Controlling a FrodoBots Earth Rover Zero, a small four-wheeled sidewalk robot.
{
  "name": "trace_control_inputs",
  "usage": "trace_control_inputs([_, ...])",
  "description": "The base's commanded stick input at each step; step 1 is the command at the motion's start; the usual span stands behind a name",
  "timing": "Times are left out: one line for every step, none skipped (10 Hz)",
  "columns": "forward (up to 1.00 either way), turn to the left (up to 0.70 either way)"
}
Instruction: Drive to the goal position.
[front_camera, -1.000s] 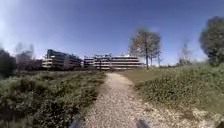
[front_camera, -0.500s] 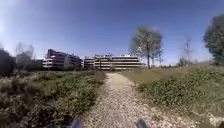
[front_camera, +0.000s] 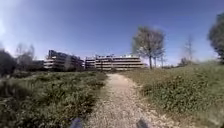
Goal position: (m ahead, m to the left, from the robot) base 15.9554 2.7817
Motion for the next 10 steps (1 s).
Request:
trace_control_inputs([0.50,0.00])
trace_control_inputs([0.50,0.00])
trace_control_inputs([0.50,0.00])
trace_control_inputs([0.50,-0.23])
trace_control_inputs([0.50,-0.50])
trace_control_inputs([0.50,-0.50])
trace_control_inputs([0.50,-0.21])
trace_control_inputs([0.50,0.00])
trace_control_inputs([0.50,0.00])
trace_control_inputs([0.50,0.00])
